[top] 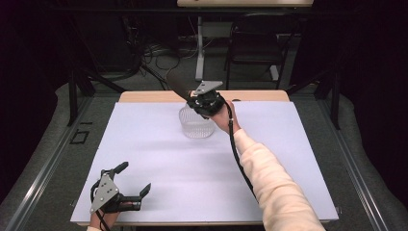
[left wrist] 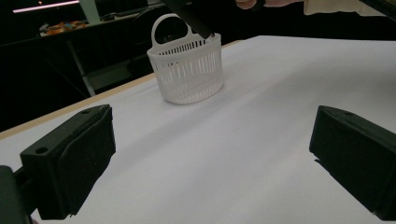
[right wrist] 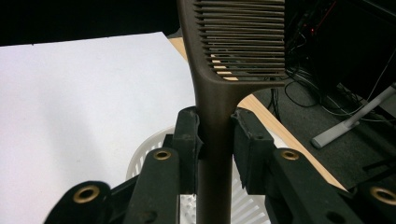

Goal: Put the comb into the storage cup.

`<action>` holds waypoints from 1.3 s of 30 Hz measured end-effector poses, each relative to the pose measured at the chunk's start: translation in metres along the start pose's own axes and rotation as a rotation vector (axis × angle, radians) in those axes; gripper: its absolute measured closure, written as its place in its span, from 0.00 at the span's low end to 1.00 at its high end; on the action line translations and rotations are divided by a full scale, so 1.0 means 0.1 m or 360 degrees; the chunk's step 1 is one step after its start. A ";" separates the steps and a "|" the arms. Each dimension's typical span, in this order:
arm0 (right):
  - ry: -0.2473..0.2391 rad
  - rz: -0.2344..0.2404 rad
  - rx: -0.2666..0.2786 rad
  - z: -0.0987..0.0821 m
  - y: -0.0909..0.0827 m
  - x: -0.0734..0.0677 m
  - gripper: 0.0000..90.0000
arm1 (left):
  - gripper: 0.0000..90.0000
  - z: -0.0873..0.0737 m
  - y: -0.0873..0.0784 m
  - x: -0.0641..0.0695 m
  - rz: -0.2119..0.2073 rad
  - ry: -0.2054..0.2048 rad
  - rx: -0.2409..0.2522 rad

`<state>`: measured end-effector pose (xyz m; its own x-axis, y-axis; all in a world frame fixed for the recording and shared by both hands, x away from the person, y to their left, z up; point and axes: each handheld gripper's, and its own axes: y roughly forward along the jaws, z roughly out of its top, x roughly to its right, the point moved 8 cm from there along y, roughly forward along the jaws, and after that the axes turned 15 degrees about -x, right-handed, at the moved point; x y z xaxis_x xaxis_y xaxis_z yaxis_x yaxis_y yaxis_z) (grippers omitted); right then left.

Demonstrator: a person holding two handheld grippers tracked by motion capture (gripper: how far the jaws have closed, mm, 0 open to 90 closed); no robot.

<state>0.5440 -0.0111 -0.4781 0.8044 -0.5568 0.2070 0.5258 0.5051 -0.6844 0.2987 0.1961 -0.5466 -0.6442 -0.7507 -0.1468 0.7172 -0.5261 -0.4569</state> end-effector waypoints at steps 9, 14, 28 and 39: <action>-0.0001 0.0008 -0.0017 -0.05 0.05 -0.01 0.80 | 0.00 0.00 0.00 0.00 0.0001 -0.0002 0.0000; 0.0000 0.0014 -0.0027 -0.08 0.07 -0.01 0.80 | 0.00 0.00 0.00 0.00 0.0000 0.0000 0.0000; -0.0001 0.0027 -0.0053 -0.14 0.11 -0.01 0.80 | 0.00 0.00 0.00 0.00 0.0001 0.0001 -0.0001; -0.0005 0.0035 -0.0066 -0.17 0.14 -0.02 0.80 | 0.00 0.00 0.00 0.00 0.0001 0.0000 -0.0001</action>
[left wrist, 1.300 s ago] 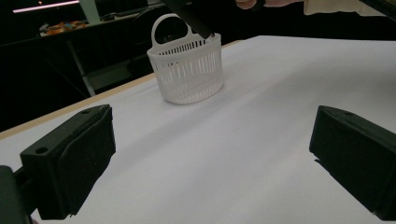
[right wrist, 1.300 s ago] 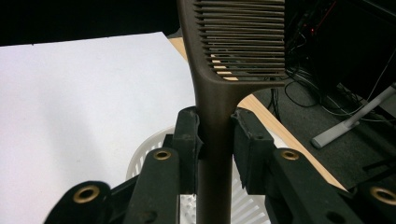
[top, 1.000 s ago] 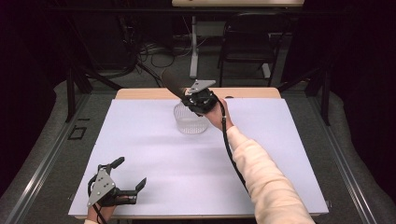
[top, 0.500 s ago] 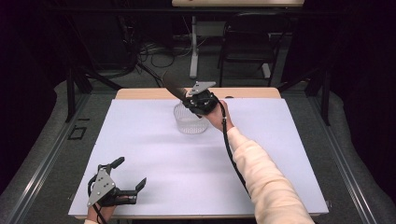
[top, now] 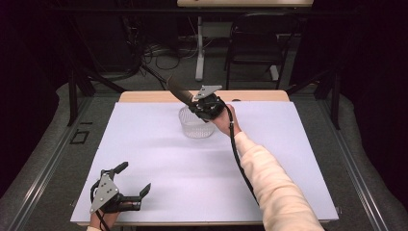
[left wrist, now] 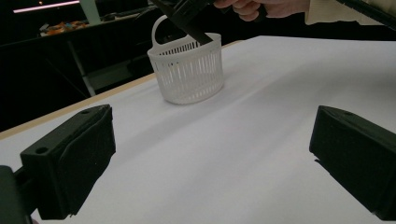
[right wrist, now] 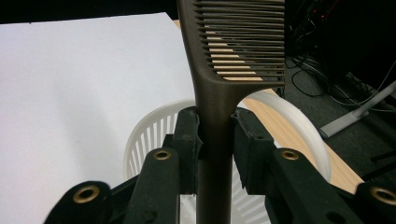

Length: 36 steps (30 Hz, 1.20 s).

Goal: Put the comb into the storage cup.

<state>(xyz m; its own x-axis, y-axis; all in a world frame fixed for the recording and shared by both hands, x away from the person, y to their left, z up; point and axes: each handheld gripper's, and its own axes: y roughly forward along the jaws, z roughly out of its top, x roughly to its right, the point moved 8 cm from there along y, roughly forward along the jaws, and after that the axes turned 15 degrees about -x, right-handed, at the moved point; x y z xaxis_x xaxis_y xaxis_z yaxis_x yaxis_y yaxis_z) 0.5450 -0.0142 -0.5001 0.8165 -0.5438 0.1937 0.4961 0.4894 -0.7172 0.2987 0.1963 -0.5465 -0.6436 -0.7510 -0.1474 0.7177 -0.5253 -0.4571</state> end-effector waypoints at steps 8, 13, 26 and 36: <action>-0.0002 0.0014 -0.0026 -0.04 0.04 -0.02 0.80 | 0.00 0.00 0.00 0.00 -0.0003 -0.0005 0.0002; -0.0012 0.0017 -0.0031 -0.05 0.06 -0.02 0.80 | 0.00 0.00 0.00 0.00 -0.0007 -0.0008 0.0004; -0.0014 0.0018 -0.0056 -0.08 0.10 -0.01 0.80 | 0.00 0.00 0.00 0.00 0.0001 -0.0006 0.0004; -0.0023 0.0030 -0.0074 -0.10 0.14 -0.03 0.80 | 0.00 0.00 -0.01 0.00 0.0002 -0.0004 0.0006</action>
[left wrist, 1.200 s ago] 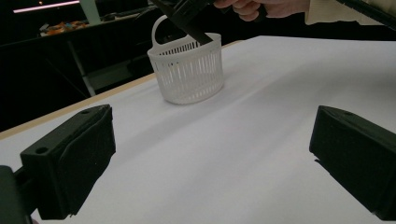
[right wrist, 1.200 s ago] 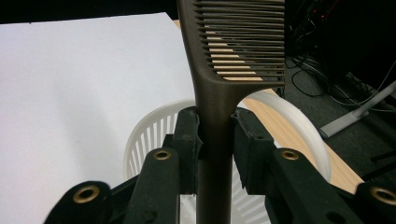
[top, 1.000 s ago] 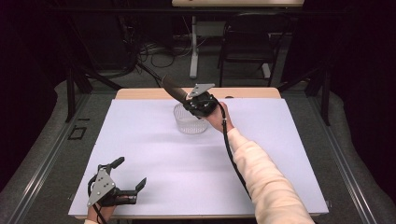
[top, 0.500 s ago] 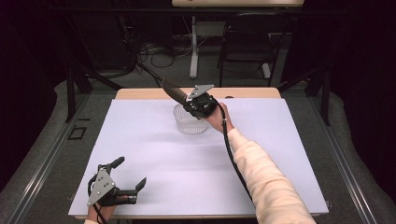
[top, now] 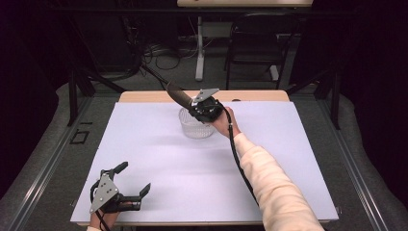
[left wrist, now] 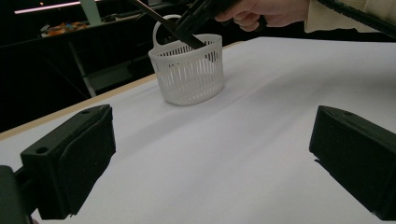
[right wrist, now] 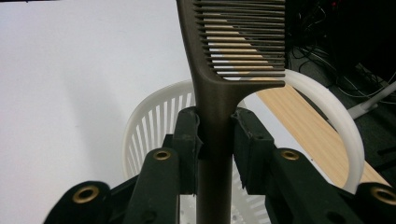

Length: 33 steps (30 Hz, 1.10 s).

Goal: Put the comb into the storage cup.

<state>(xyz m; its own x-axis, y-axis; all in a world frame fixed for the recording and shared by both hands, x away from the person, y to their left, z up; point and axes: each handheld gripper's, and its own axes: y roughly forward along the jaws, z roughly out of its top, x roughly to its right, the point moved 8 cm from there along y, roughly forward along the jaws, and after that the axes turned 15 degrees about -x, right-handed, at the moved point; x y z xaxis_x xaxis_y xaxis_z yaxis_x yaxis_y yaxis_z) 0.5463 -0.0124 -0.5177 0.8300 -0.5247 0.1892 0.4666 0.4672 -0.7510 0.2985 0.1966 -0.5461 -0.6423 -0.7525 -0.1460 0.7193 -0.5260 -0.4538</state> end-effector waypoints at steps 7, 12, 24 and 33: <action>0.0003 0.0009 -0.0013 -0.01 0.02 -0.01 0.80 | 0.01 0.00 0.00 0.00 -0.0001 -0.0002 -0.0001; -0.0001 0.0014 -0.0027 -0.02 0.04 -0.02 0.80 | 0.01 0.00 0.00 0.00 -0.0001 -0.0003 0.0000; -0.0021 0.0017 -0.0075 -0.05 0.08 -0.02 0.80 | 0.01 0.00 0.00 0.00 0.0002 0.0000 -0.0001; -0.0029 0.0017 -0.0104 -0.07 0.09 -0.02 0.80 | 0.01 0.00 0.00 0.00 -0.0001 0.0004 -0.0002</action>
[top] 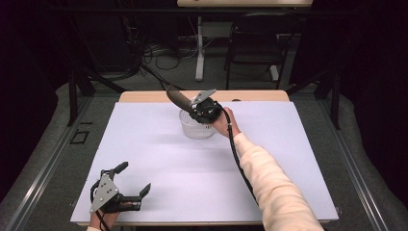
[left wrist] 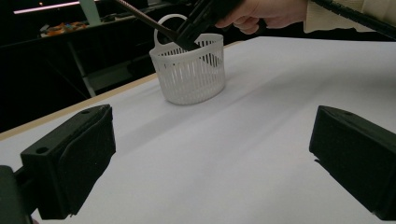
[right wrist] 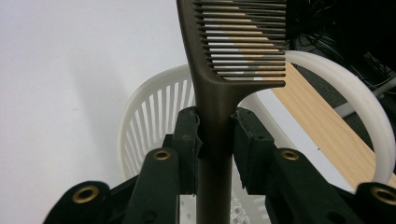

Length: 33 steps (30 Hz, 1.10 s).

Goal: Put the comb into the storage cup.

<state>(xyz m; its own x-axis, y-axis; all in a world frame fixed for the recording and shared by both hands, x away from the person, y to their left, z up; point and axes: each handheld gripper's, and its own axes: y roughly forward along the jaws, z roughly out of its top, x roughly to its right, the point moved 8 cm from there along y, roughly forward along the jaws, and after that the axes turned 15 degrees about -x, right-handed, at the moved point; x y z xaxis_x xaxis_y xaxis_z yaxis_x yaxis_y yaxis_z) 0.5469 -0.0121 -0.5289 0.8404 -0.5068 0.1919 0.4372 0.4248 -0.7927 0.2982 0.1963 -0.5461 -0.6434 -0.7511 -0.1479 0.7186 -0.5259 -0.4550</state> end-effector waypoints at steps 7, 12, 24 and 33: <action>-0.0004 0.0003 -0.0016 -0.01 0.03 -0.01 0.80 | 0.01 0.00 0.00 0.00 0.0001 0.0000 -0.0001; -0.0009 0.0007 -0.0024 -0.02 0.04 -0.01 0.80 | 0.00 0.00 0.00 0.00 0.0002 -0.0001 -0.0002; -0.0016 0.0004 -0.0055 -0.03 0.06 -0.02 0.80 | 0.01 0.00 0.00 0.00 0.0000 0.0000 -0.0001; -0.0023 -0.0004 -0.0060 -0.03 0.07 -0.01 0.80 | 0.00 0.00 0.00 0.00 -0.0003 -0.0001 0.0001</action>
<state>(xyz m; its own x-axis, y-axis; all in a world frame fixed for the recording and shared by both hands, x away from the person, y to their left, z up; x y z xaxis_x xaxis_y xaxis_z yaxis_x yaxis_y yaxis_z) 0.5485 -0.0109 -0.5366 0.8441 -0.4968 0.2019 0.4271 0.3951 -0.8133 0.2983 0.1966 -0.5461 -0.6444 -0.7505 -0.1467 0.7176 -0.5273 -0.4550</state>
